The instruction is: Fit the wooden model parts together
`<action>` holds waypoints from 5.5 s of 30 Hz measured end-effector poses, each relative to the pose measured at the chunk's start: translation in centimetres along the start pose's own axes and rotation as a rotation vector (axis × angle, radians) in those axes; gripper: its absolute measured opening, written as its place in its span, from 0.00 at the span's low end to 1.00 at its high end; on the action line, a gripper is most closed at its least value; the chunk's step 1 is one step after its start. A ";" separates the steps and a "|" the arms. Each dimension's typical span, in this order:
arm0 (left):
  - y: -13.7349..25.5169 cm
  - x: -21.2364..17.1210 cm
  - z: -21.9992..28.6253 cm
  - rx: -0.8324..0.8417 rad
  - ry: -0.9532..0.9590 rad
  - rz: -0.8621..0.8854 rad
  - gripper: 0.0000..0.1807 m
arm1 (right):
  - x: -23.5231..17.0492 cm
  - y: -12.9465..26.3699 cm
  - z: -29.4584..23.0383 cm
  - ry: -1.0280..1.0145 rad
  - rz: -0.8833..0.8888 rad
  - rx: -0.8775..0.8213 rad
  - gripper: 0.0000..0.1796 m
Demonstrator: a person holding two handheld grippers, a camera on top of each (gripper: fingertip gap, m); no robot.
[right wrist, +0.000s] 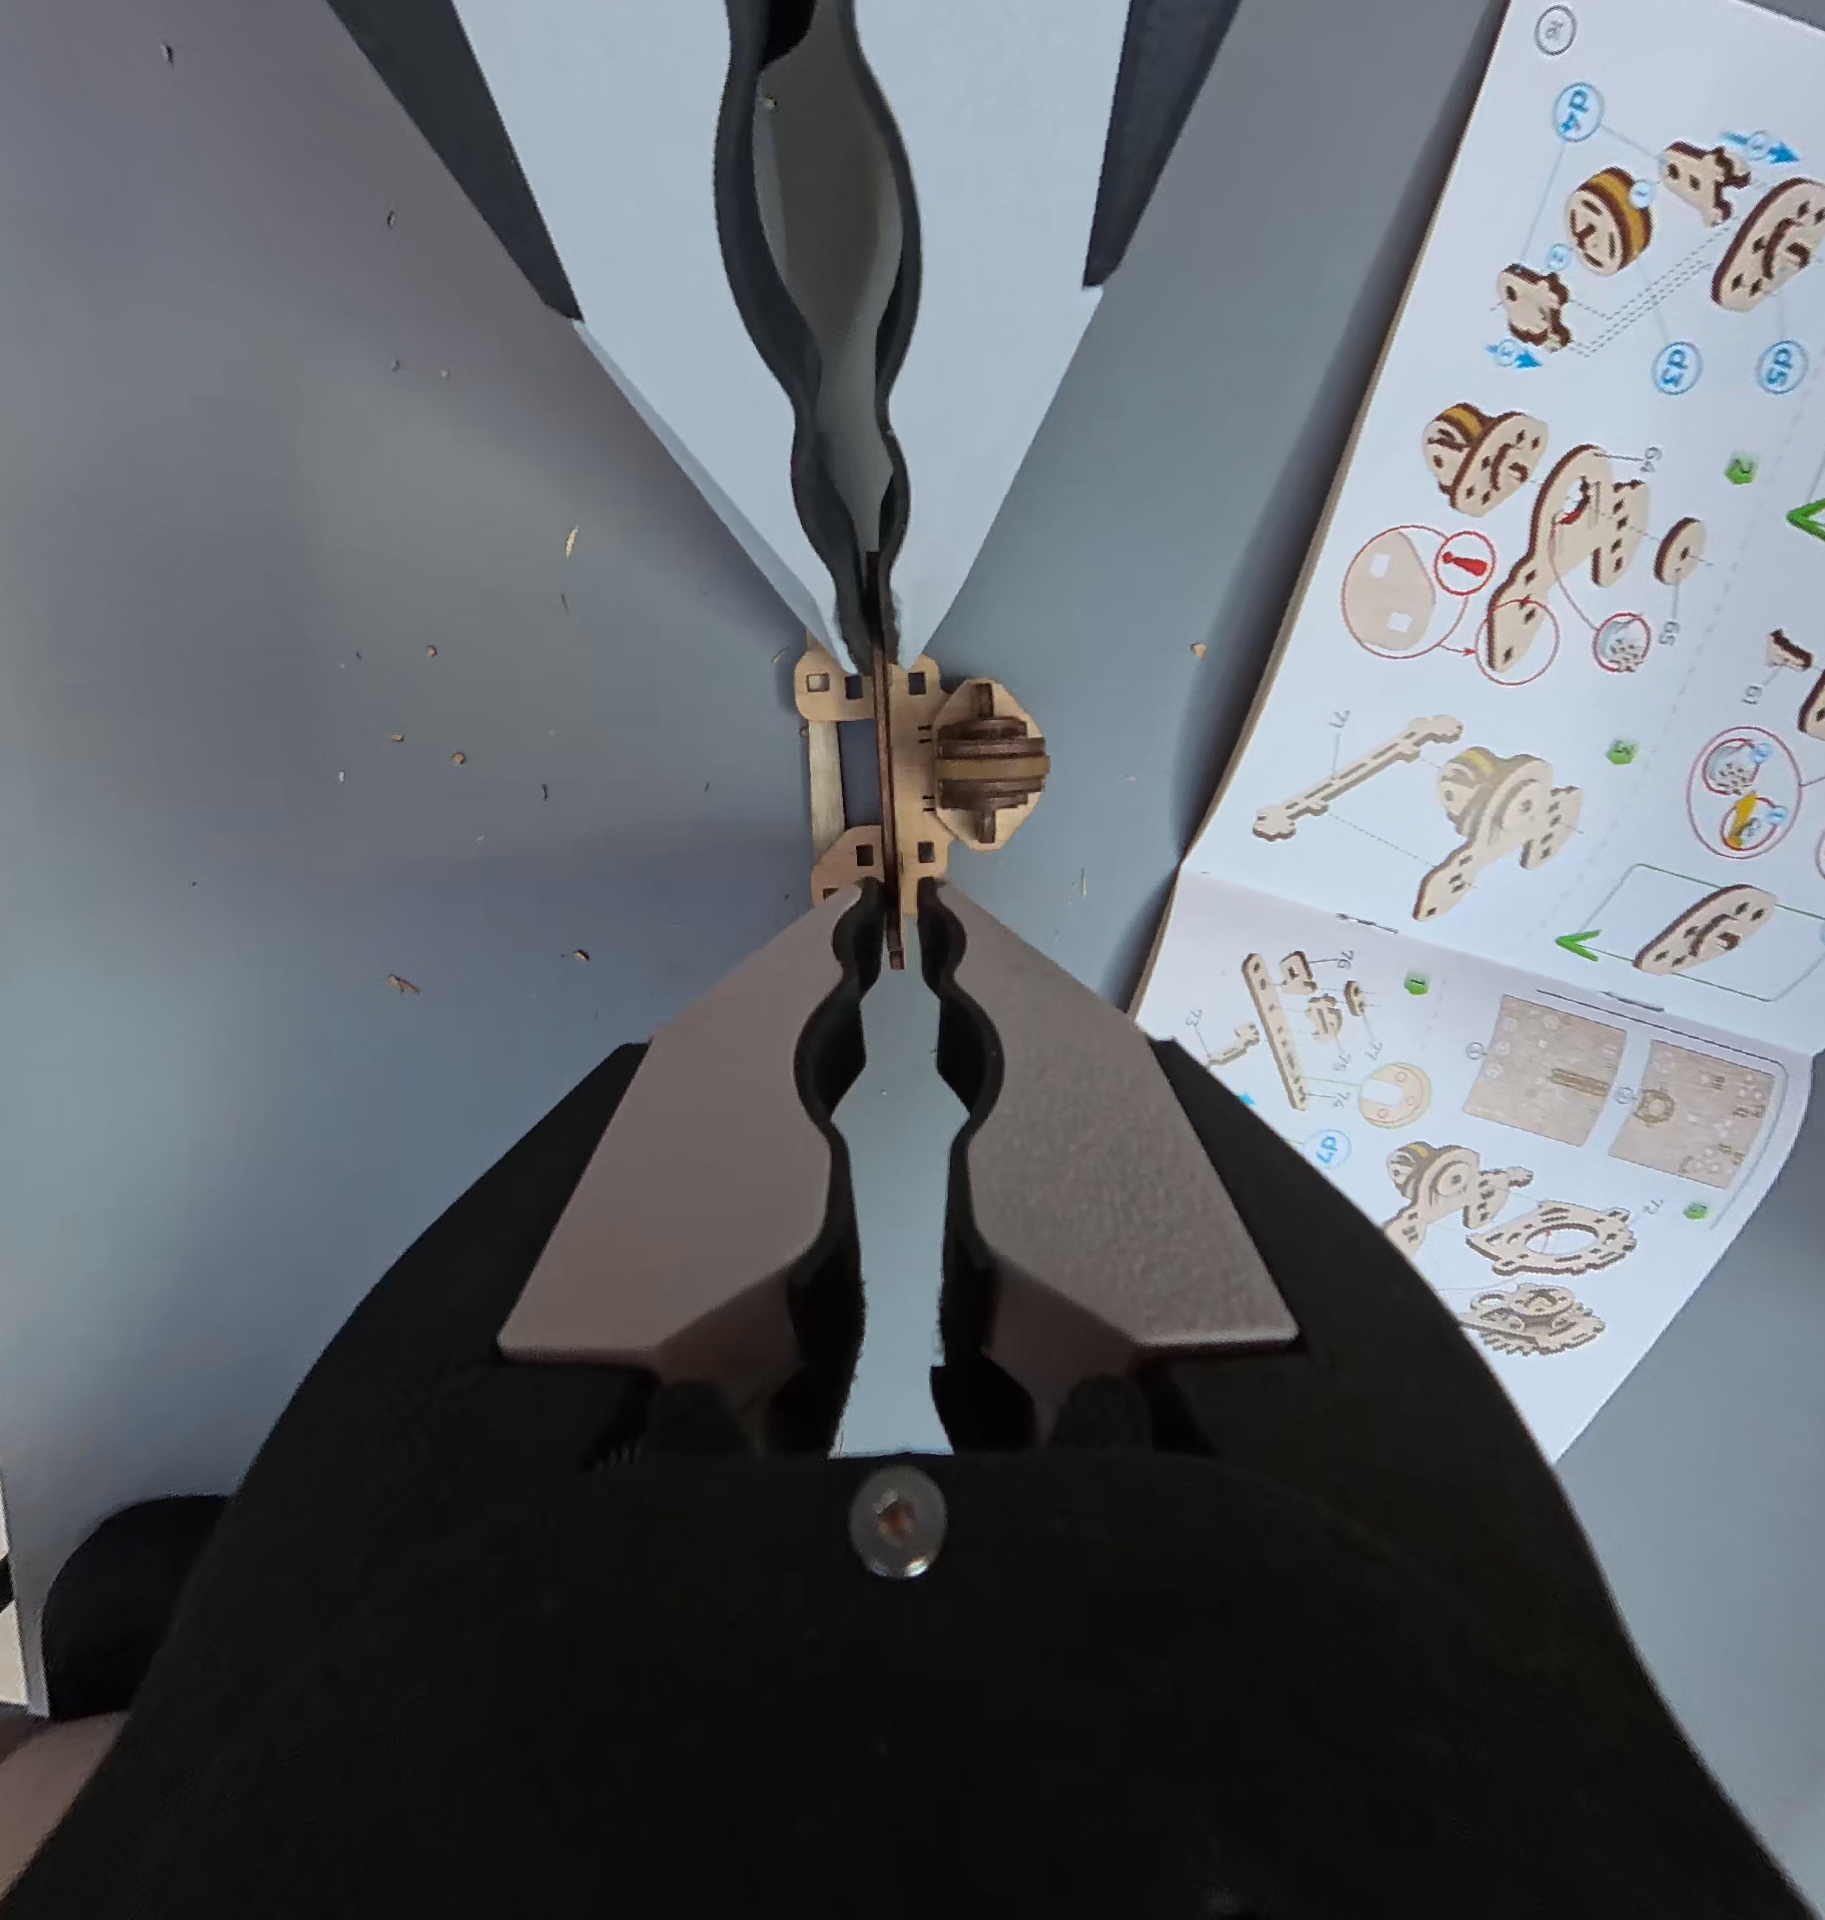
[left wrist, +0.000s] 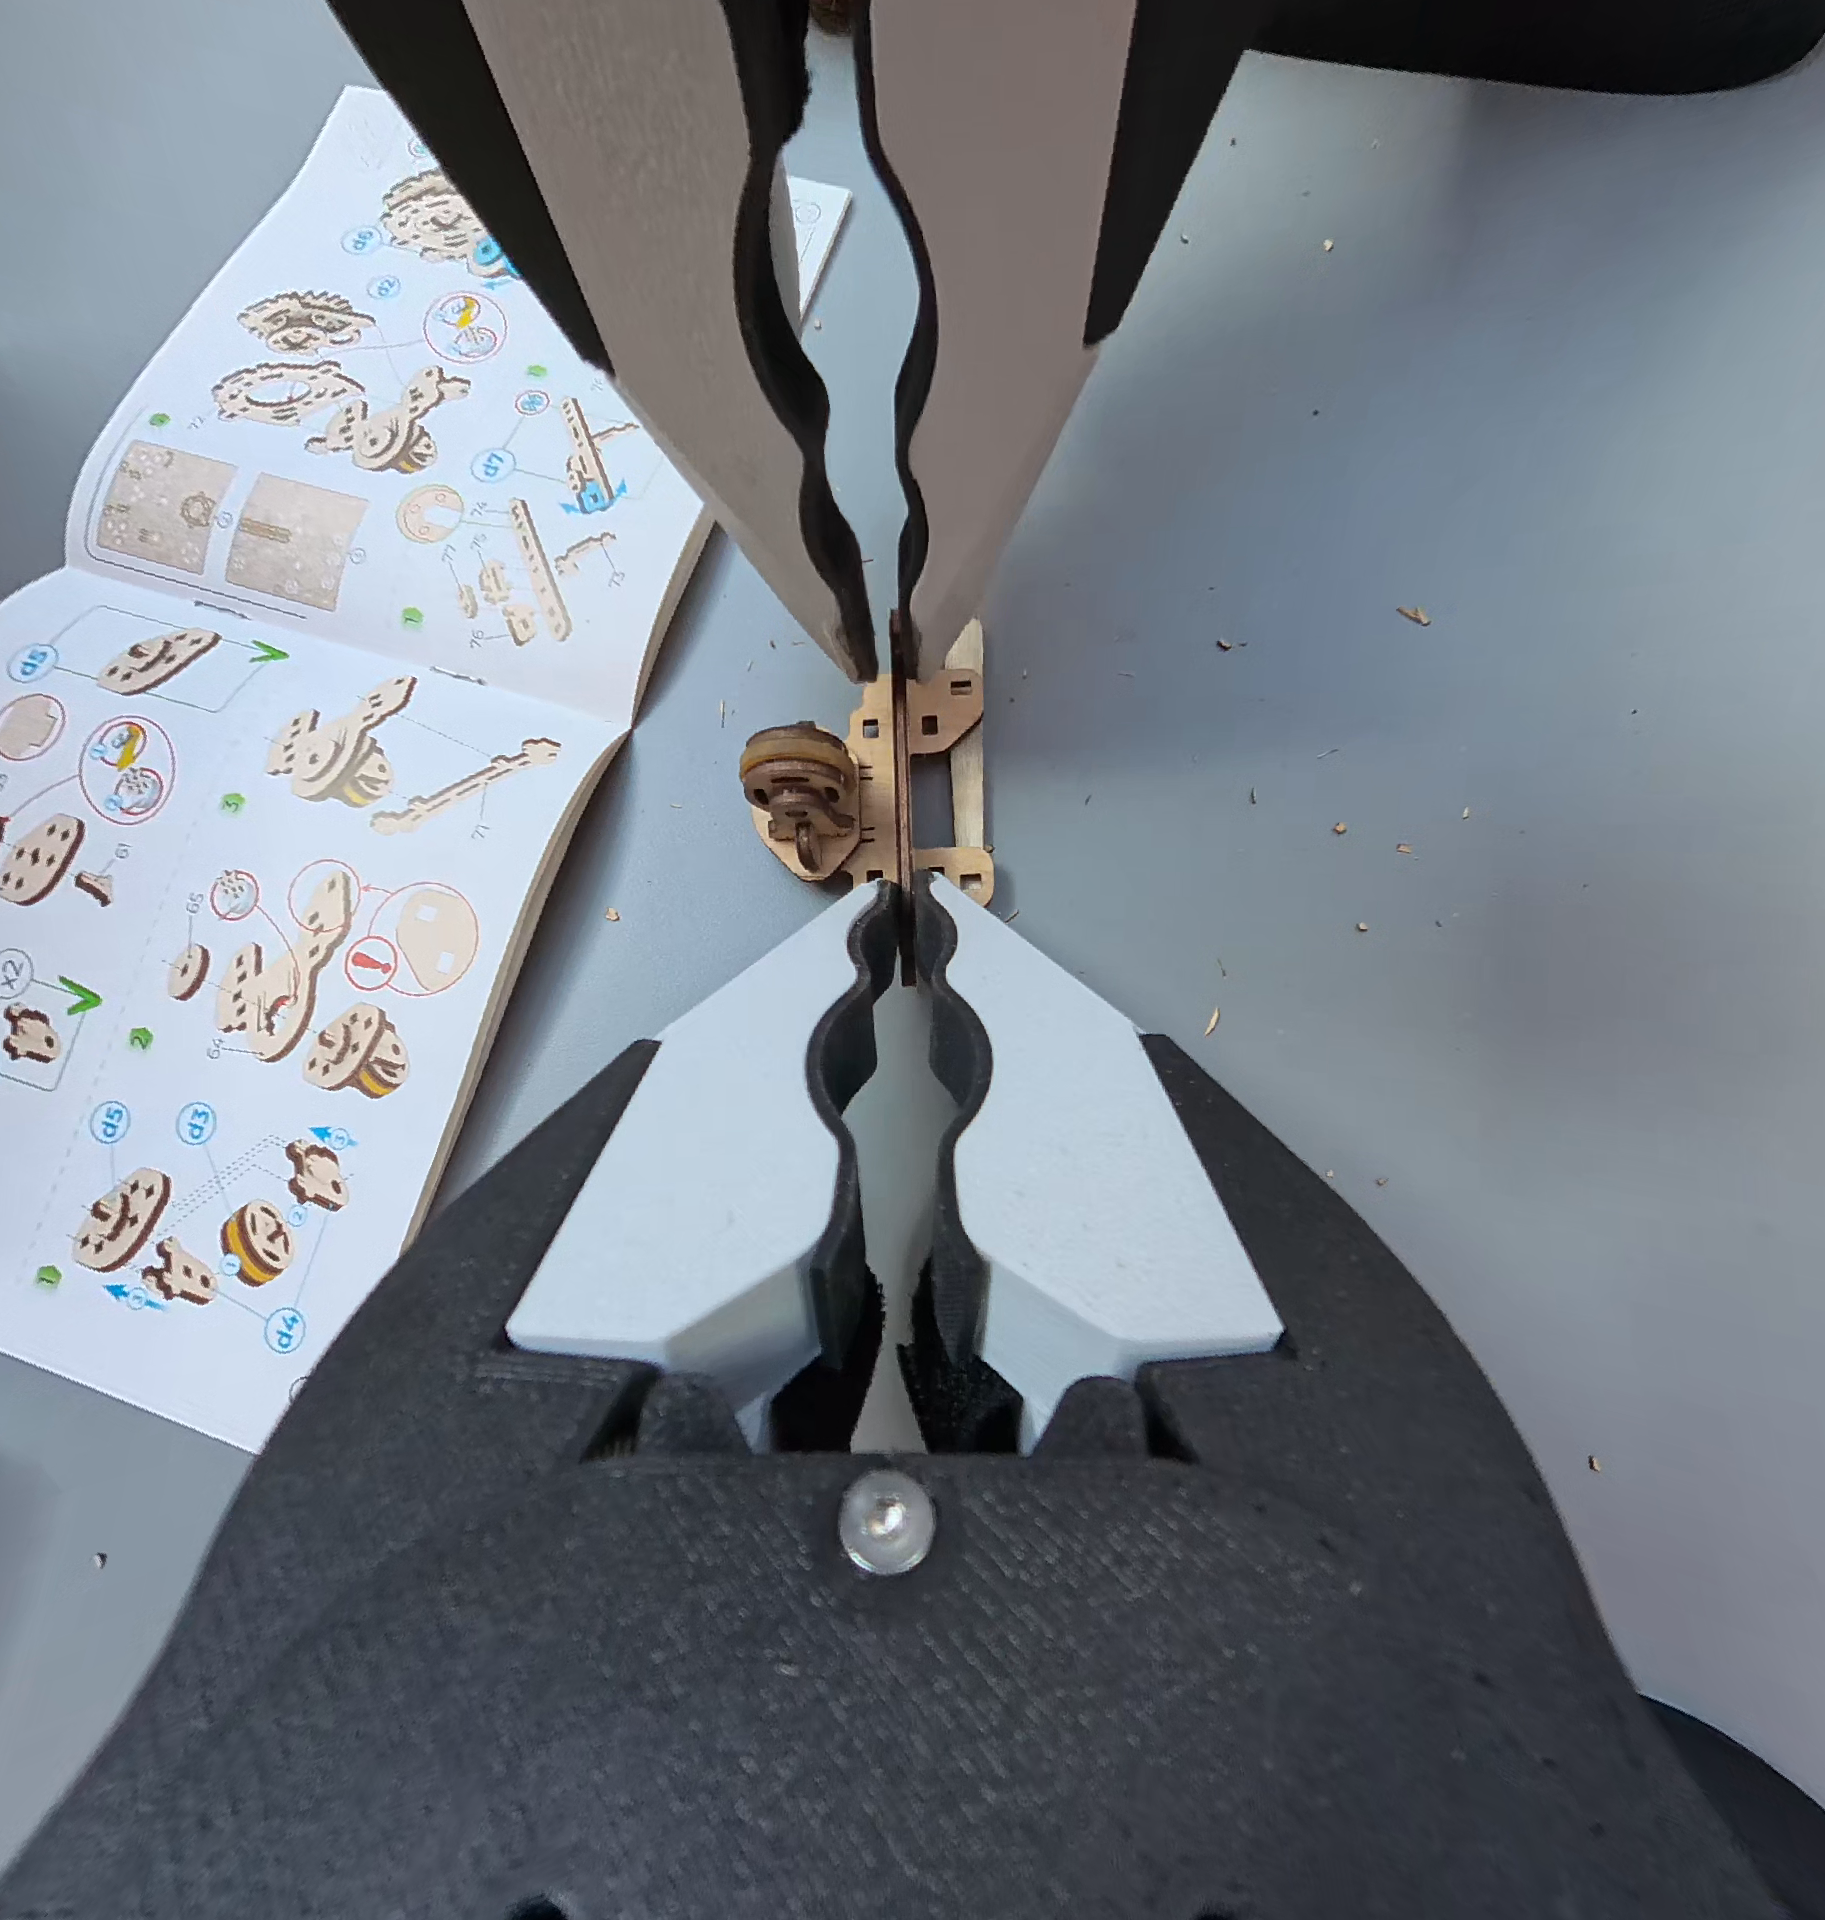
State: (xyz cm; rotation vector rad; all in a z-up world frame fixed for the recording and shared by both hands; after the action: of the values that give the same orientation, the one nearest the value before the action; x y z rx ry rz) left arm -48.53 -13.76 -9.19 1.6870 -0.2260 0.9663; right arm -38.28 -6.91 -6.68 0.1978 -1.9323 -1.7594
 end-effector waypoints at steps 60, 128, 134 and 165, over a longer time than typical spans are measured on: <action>0.0 0.1 0.0 -0.021 0.005 -0.005 0.01 | 0.6 0.9 -1.4 0.015 0.076 -0.116 0.00; -0.2 0.2 0.4 0.008 -0.013 -0.006 0.01 | -0.6 0.1 -1.8 0.022 0.103 -0.142 0.00; -0.2 0.2 0.5 0.017 -0.016 -0.003 0.01 | -0.5 0.6 -1.6 0.013 0.134 -0.150 0.00; -0.2 0.1 0.6 0.031 -0.023 -0.004 0.01 | -0.8 -0.1 -1.5 0.004 0.041 -0.135 0.03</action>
State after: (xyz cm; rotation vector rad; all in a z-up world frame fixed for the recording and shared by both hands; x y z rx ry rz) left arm -48.09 -14.14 -9.24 1.7266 -0.2235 0.9523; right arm -36.95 -7.91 -6.92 0.1131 -1.7940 -1.8532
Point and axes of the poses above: each gripper's, where its closed fingertips meet, y back along the fingers, x out of its top, z = x × y across the jaws, the point moved 9 cm from there along y, back along the fingers, and after that the axes turned 2 degrees about -z, right-handed, at the moved point
